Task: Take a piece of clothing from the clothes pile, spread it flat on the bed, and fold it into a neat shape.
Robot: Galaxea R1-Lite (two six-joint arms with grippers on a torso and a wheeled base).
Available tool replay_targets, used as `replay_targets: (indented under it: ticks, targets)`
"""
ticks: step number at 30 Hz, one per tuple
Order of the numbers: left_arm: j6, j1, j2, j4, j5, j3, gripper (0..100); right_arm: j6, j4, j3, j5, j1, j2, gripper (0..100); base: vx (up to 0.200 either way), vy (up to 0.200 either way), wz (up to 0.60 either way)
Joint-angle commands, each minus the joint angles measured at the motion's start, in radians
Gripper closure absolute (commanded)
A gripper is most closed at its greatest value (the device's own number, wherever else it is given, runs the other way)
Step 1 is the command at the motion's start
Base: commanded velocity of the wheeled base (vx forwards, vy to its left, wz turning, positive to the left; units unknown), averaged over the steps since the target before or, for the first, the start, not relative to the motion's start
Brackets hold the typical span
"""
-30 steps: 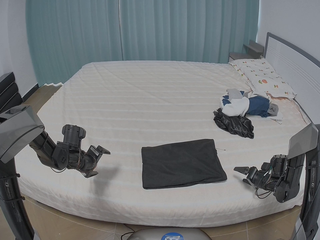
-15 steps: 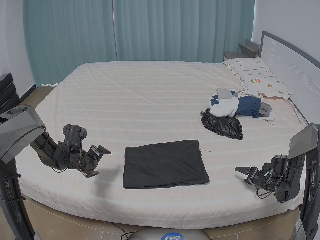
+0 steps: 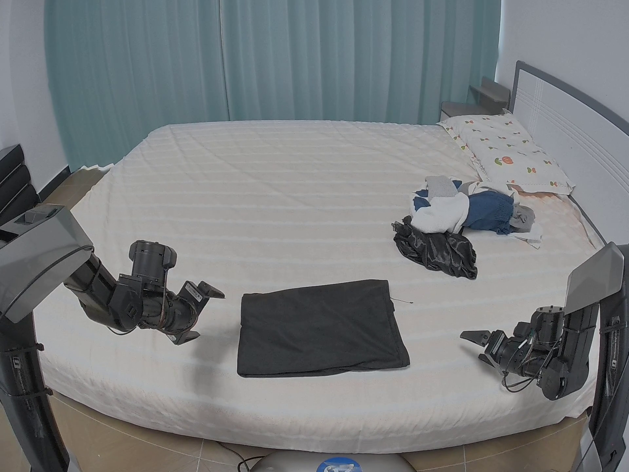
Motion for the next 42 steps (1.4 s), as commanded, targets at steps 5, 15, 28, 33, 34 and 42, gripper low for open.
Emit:
replay_targets:
  ticks: [5, 15, 28, 33, 34, 42]
  targets:
    - [0.046, -0.076, 0.05, 0.003, 0.02, -0.09, 0, -0.001, -0.012, 0.001, -0.017, 0.009, 0.004, 0, 0.0, 0.0, 0.0]
    - [0.071, -0.087, 0.157, 0.043, 0.08, -0.242, 0, -0.003, -0.012, 0.001, -0.032, 0.014, 0.007, 0, 0.0, 0.0, 0.0]
    - [0.284, -0.096, 0.258, 0.023, 0.071, -0.334, 0, -0.007, -0.012, 0.001, -0.035, 0.015, 0.014, 0, 0.0, 0.0, 0.0]
    - [0.284, -0.108, 0.308, 0.023, 0.074, -0.406, 0, -0.007, -0.012, 0.001, -0.035, 0.015, 0.014, 0, 0.0, 0.0, 0.0]
    - [0.284, -0.11, 0.323, 0.023, 0.077, -0.418, 0, -0.007, -0.012, -0.001, -0.035, 0.015, 0.014, 0, 0.0, 0.0, 0.0]
    - [0.279, -0.112, 0.373, 0.027, 0.082, -0.492, 0, -0.007, -0.01, -0.002, -0.035, 0.015, 0.014, 0, 0.0, 0.0, 0.0]
